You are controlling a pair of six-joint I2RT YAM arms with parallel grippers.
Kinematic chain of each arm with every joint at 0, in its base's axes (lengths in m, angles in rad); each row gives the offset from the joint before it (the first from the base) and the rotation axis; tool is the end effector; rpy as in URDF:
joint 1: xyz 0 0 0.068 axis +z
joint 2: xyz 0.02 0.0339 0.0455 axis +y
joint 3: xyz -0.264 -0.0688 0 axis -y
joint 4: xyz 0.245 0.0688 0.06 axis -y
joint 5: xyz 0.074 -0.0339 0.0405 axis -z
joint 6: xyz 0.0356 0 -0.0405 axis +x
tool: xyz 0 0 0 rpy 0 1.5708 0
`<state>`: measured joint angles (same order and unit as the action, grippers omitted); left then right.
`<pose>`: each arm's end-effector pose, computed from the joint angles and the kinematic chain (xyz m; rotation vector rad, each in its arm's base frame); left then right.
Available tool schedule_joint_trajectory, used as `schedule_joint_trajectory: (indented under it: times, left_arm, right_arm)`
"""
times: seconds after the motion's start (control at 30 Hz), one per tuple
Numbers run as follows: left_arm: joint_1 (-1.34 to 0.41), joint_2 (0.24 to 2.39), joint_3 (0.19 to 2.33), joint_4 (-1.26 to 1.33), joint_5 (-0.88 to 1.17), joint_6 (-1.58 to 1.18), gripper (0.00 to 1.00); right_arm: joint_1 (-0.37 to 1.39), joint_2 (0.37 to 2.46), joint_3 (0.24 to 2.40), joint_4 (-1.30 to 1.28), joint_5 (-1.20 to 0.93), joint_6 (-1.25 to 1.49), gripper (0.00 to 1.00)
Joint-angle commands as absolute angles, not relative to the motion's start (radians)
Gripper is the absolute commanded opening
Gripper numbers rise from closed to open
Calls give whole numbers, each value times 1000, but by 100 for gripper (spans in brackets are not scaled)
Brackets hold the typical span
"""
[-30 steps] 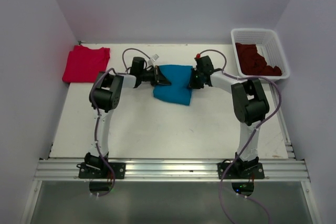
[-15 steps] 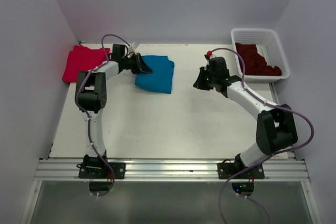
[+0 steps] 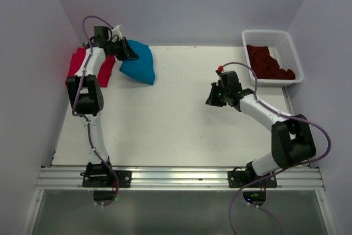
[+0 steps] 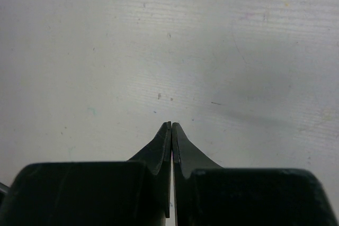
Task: Fold and stack the t-shirts
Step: Fold the tshirt, then neatly place the folded tshirt to the corner
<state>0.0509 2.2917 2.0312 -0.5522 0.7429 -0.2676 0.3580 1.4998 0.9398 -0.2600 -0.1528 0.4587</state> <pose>0.5159 0.0022 0.2339 -0.0123 2.3180 -0.9857 0.2933 0.1155 0.2177 0.0496 2.4541 0.5563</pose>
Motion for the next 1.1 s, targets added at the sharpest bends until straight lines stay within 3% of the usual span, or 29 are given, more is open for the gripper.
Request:
schedule_joint_trajectory:
  times: [0.0, 0.57, 1.07]
  left_arm:
    - [126, 2295, 2125, -680, 724, -207, 0]
    - [353, 2232, 2229, -672, 778, -278, 0]
    - [475, 2393, 2339, -598, 885, -339, 0]
  right_arm:
    - [362, 1456, 914, -239, -179, 442, 0]
    - [365, 1520, 894, -207, -258, 446, 0]
    - [379, 1586, 917, -245, -247, 423, 0]
